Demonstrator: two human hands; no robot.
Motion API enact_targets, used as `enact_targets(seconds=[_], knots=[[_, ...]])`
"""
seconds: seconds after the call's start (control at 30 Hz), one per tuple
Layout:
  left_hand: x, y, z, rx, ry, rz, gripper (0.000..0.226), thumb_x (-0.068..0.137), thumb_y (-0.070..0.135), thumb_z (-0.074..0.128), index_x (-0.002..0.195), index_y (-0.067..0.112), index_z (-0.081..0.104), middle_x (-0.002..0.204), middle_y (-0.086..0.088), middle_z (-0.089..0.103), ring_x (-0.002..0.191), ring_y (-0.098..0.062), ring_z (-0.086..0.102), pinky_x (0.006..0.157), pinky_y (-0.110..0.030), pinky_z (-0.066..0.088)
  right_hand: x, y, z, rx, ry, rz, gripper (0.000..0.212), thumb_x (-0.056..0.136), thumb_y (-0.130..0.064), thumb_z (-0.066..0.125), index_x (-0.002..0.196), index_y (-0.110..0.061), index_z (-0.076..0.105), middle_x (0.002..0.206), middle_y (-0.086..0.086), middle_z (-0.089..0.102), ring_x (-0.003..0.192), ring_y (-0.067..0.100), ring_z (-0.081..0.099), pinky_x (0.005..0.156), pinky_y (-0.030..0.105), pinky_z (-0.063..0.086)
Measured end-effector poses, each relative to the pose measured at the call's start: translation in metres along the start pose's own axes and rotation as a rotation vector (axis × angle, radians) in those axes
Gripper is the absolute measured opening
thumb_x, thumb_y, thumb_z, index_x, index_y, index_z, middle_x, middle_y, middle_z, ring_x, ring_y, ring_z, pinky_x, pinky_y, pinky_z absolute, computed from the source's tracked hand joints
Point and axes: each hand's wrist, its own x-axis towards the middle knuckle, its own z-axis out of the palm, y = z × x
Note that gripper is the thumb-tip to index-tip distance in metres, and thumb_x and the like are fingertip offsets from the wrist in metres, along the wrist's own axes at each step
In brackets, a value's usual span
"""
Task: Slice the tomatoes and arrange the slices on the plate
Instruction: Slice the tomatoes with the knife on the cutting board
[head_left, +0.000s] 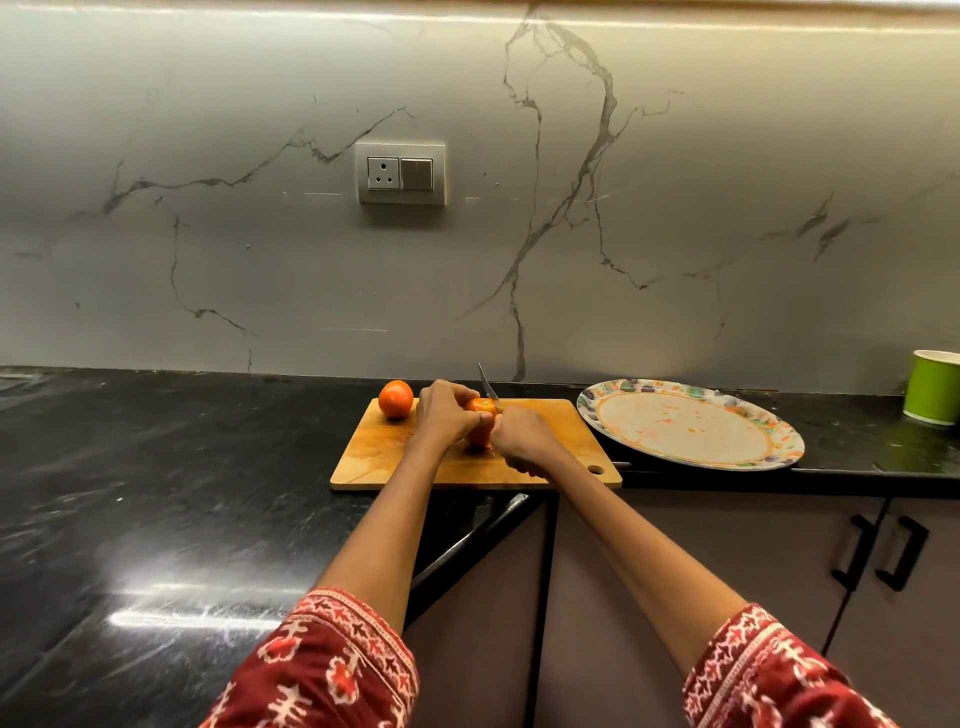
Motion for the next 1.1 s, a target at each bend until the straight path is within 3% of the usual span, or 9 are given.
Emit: enact_targets(seconds=[0.13, 0.4, 0.5, 0.6, 0.67, 0.77, 0.97, 1.03, 1.1], knots=[[0.000, -0.001, 0.002, 0.003, 0.023, 0.006, 0.038, 0.077, 0.022, 0.074, 0.112, 0.010, 0.065, 0.116, -0.011, 0.063, 0.111, -0.021, 0.056, 0.089, -0.032, 0.050, -0.001, 0.008, 0.008, -0.026, -0.014, -0.055, 0.031, 0.096, -0.014, 0.044, 0.065, -0.014, 0.042, 0.063, 0.001, 0.046, 0.054, 0.009, 0.043, 0.046, 0.017, 0.030], [-0.005, -0.004, -0.003, -0.024, 0.044, 0.035, 0.041, 0.077, 0.020, 0.073, 0.114, 0.007, 0.064, 0.117, -0.012, 0.064, 0.109, -0.021, 0.059, 0.090, -0.033, 0.051, 0.005, -0.004, 0.010, 0.034, -0.028, -0.034, 0.031, 0.096, -0.011, 0.044, 0.065, -0.008, 0.042, 0.065, 0.004, 0.046, 0.056, 0.014, 0.046, 0.050, 0.019, 0.039], [-0.006, -0.003, -0.004, -0.032, 0.024, 0.040, 0.040, 0.078, 0.019, 0.073, 0.114, 0.006, 0.064, 0.117, -0.011, 0.064, 0.109, -0.021, 0.059, 0.088, -0.030, 0.050, 0.006, -0.002, 0.014, -0.007, -0.034, -0.053, 0.017, 0.095, -0.012, 0.045, 0.091, -0.001, 0.057, 0.078, 0.007, 0.052, 0.071, 0.018, 0.053, 0.052, 0.018, 0.037], [-0.006, -0.003, -0.006, -0.035, 0.022, 0.034, 0.039, 0.078, 0.021, 0.073, 0.114, 0.008, 0.064, 0.117, -0.010, 0.064, 0.111, -0.020, 0.058, 0.087, -0.027, 0.048, 0.006, 0.004, 0.020, -0.046, -0.014, -0.062, 0.022, 0.096, -0.013, 0.046, 0.106, 0.002, 0.059, 0.096, 0.012, 0.057, 0.093, 0.025, 0.057, 0.068, 0.025, 0.039], [-0.006, -0.002, -0.005, -0.026, 0.008, 0.029, 0.039, 0.077, 0.021, 0.074, 0.113, 0.010, 0.065, 0.117, -0.008, 0.064, 0.113, -0.020, 0.056, 0.089, -0.030, 0.047, 0.007, 0.003, 0.020, -0.056, -0.027, -0.057, 0.021, 0.095, -0.012, 0.046, 0.104, 0.001, 0.059, 0.095, 0.012, 0.057, 0.087, 0.022, 0.054, 0.070, 0.025, 0.039], [-0.008, 0.001, -0.001, -0.002, -0.017, 0.042, 0.038, 0.075, 0.021, 0.075, 0.112, 0.015, 0.066, 0.118, -0.007, 0.062, 0.116, -0.021, 0.052, 0.094, -0.034, 0.046, 0.008, 0.000, 0.014, -0.063, -0.099, -0.061, 0.015, 0.095, -0.011, 0.046, 0.092, -0.002, 0.058, 0.090, 0.009, 0.052, 0.081, 0.019, 0.049, 0.060, 0.020, 0.039], [-0.008, -0.002, -0.009, -0.056, -0.008, -0.024, 0.040, 0.079, 0.016, 0.071, 0.117, 0.007, 0.062, 0.120, -0.011, 0.061, 0.115, -0.021, 0.055, 0.096, -0.034, 0.047, -0.015, 0.012, -0.007, -0.269, -0.264, -0.003, 0.019, 0.094, -0.010, 0.041, 0.108, -0.005, 0.053, 0.079, 0.009, 0.053, 0.062, 0.016, 0.052, 0.049, 0.021, 0.039], [-0.011, -0.003, -0.009, -0.068, -0.020, -0.018, 0.041, 0.079, 0.014, 0.071, 0.118, 0.007, 0.060, 0.121, -0.012, 0.060, 0.115, -0.022, 0.055, 0.096, -0.036, 0.048, -0.019, 0.016, -0.020, -0.315, -0.248, 0.008, 0.022, 0.096, -0.011, 0.039, 0.099, -0.001, 0.058, 0.083, 0.014, 0.058, 0.064, 0.019, 0.056, 0.051, 0.021, 0.041], [-0.013, -0.001, -0.009, -0.074, -0.033, -0.021, 0.042, 0.079, 0.014, 0.071, 0.118, 0.008, 0.060, 0.122, -0.012, 0.059, 0.116, -0.023, 0.054, 0.097, -0.039, 0.048, -0.022, 0.019, -0.031, -0.276, -0.196, 0.018, 0.028, 0.097, -0.012, 0.036, 0.077, -0.003, 0.054, 0.075, 0.013, 0.054, 0.055, 0.015, 0.049, 0.045, 0.020, 0.037]])
